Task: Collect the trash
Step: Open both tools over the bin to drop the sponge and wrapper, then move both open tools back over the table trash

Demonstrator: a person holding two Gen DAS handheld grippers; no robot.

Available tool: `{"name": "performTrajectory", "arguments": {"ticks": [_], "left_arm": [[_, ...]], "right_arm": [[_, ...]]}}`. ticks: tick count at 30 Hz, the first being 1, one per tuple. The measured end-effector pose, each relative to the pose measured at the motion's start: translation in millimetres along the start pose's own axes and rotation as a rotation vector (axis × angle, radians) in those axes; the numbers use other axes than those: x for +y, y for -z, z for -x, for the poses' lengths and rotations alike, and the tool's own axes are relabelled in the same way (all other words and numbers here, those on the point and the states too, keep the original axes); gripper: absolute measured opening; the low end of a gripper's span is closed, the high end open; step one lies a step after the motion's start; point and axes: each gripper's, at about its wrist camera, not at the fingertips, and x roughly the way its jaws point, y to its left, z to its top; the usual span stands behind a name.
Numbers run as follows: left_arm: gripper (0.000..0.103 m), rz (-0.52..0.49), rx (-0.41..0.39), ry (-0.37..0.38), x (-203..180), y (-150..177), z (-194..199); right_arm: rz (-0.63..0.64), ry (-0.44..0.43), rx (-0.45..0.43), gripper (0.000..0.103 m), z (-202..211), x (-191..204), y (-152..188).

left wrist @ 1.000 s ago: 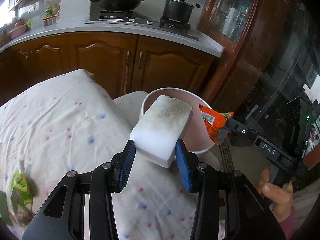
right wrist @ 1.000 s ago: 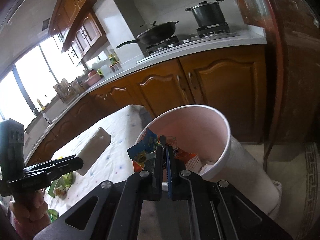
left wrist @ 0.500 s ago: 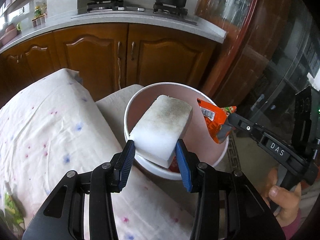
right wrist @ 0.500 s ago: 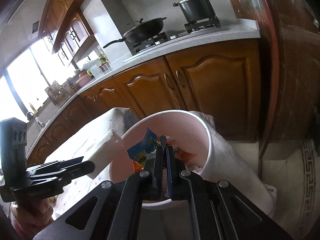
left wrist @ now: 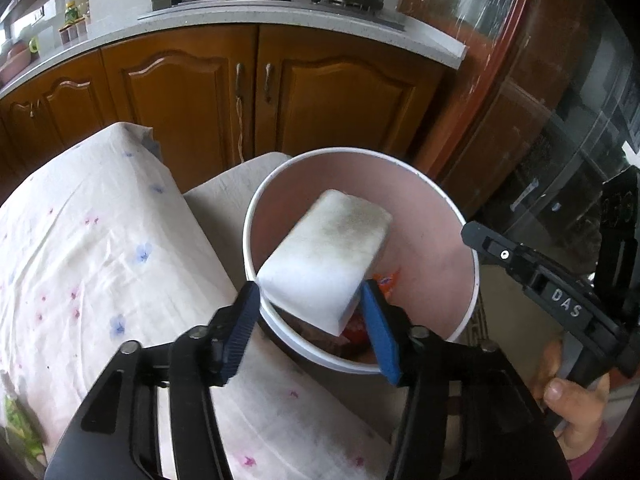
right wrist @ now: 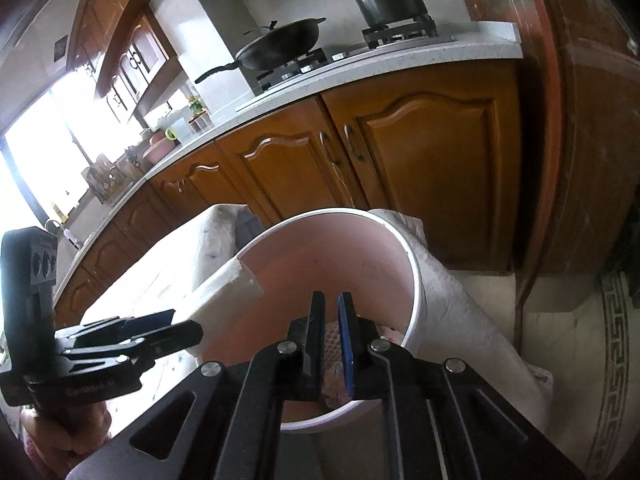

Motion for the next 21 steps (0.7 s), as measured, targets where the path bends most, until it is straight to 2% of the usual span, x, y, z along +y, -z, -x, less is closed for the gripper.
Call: {"name": "performTrajectory", "arguments": {"ticks": [5, 9, 14, 21], "left_arm": [[0.06, 0.022, 0.006, 0.007, 3.3, 2.9, 0.0], [0.06, 0.036, -0.006, 0.016, 5.2, 7.4, 8.4], [0.061, 0.061, -0.035, 0.01, 13.3, 18.9, 28.4], [0.061, 0.128, -0.079, -0.001, 38.1, 38.6, 63.6]], "right_arm": [[-0.021, -0.005, -0.017, 0.033, 5.6, -4.0, 1.8], [-0.03, -0.008, -0.027, 0.036, 10.3, -3.5, 2.8], [-0.036, -0.025, -0.041, 0.045, 17.2, 1.2, 7.0], [-0.028, -0.061, -0.05, 0.049, 28.7, 19.2, 16.4]]}}
